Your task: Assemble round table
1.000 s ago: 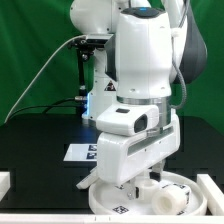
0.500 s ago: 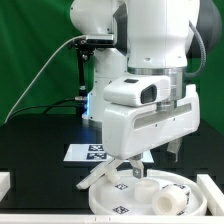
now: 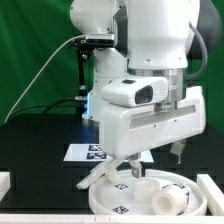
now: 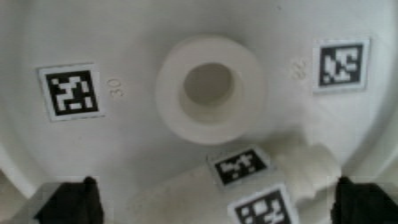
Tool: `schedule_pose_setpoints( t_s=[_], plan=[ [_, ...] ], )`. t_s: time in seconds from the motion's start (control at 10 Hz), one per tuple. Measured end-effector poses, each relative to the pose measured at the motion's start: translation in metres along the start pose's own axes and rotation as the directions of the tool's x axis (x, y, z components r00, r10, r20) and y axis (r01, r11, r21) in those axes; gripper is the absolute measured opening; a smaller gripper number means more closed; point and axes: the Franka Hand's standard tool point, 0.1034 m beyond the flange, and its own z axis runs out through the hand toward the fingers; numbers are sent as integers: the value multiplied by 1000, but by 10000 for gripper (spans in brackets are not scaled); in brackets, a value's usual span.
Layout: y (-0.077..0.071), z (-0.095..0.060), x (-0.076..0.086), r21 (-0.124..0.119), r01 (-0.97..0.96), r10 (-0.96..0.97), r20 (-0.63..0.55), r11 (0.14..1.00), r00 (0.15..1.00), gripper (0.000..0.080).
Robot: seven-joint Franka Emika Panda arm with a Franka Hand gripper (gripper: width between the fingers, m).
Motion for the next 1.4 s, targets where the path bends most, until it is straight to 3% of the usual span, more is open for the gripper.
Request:
schedule_pose_setpoints(
  t_s=[0.1,0.3,0.7,1.1,1.4],
  plan=[
    [2,-5,9,4,-136,136,-14,991,991,649],
    [5,-10,23,35,-397,398,0,917,918,649],
    [2,-11,27,48,-578,578,-4,815,816,649],
    [15,-1,44,115,-843,841,84,525,535,649],
    [12,0,41,105,-847,839,119,521,530,649]
  ],
)
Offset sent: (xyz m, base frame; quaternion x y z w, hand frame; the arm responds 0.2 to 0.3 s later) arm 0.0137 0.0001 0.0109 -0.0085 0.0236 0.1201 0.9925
